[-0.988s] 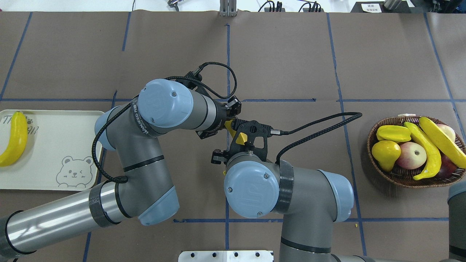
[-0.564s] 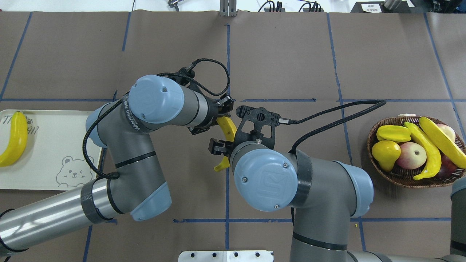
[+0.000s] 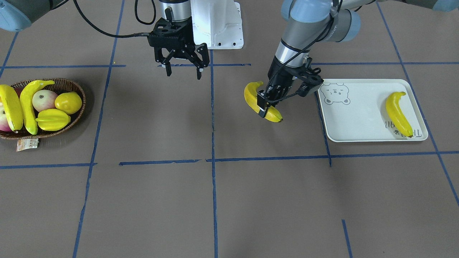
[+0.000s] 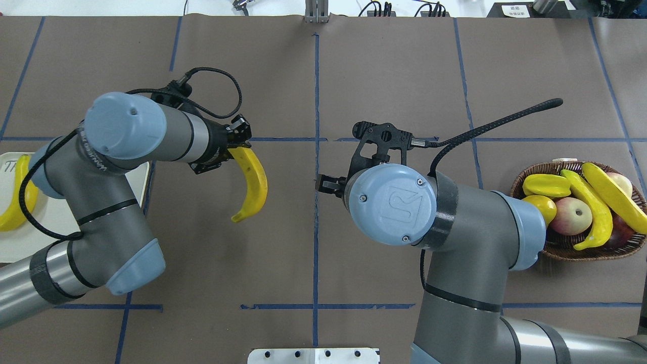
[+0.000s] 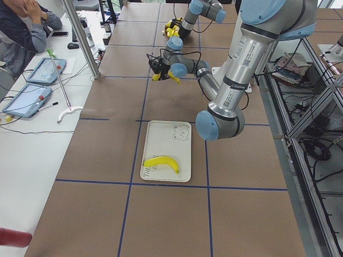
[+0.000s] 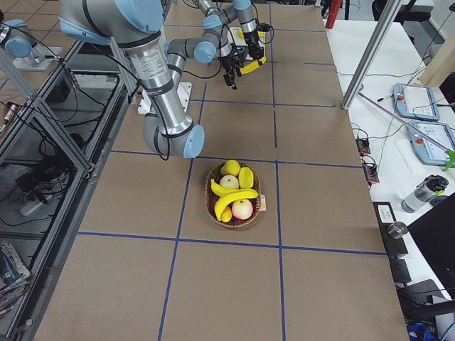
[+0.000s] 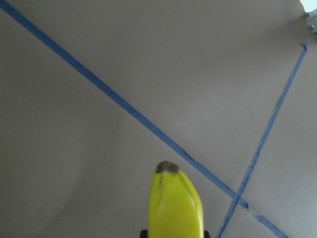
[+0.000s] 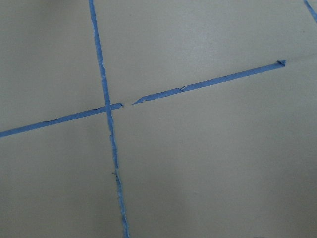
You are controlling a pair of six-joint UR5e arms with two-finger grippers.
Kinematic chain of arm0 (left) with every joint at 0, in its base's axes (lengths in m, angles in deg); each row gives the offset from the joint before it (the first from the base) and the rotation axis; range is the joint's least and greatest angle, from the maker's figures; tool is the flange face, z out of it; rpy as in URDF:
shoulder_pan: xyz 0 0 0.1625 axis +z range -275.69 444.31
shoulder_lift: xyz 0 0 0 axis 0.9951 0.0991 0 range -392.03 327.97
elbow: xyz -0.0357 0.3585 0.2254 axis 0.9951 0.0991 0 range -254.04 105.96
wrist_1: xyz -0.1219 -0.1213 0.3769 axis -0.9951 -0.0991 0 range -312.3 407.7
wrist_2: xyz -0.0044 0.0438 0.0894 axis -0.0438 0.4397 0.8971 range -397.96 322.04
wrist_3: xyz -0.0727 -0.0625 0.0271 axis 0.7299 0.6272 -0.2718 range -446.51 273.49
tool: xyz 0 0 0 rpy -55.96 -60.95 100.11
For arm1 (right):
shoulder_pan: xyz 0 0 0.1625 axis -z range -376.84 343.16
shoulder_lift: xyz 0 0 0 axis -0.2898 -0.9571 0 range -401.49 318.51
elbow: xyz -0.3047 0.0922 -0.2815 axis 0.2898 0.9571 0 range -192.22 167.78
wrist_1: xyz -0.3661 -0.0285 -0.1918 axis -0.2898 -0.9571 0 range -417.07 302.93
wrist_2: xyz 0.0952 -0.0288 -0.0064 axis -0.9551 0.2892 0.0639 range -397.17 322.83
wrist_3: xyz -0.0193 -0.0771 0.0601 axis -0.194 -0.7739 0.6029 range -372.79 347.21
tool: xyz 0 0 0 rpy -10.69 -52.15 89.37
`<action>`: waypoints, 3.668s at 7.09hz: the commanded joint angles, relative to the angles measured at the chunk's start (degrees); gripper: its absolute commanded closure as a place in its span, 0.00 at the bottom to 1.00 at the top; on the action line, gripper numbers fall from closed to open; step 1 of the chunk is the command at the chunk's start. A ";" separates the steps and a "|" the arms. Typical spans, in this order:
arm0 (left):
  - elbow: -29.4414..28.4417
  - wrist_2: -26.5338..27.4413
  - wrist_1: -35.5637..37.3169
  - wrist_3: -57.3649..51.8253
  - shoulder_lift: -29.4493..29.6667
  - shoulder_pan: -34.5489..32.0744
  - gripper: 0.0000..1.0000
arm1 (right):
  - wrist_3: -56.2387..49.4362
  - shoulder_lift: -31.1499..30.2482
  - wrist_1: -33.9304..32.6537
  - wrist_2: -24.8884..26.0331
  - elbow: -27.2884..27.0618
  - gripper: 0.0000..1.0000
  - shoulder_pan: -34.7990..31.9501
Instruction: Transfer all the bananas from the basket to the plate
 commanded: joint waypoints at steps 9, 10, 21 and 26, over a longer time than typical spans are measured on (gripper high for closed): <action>-20.75 -20.10 -20.83 -35.40 -21.45 -21.58 1.00 | -1.90 -3.14 0.41 -3.30 0.22 0.00 -1.87; -22.19 -21.93 -21.67 -35.48 -21.80 -22.89 1.00 | -1.90 -3.14 0.41 -3.30 0.31 0.00 -1.78; -5.50 -33.38 -20.54 -37.86 -18.12 -23.18 0.00 | -13.11 -18.92 -0.12 -9.00 -12.42 0.00 -5.37; -5.24 -30.74 -20.71 -37.86 -18.12 -20.44 0.00 | -36.91 -34.75 0.32 -15.15 -18.67 0.00 -15.99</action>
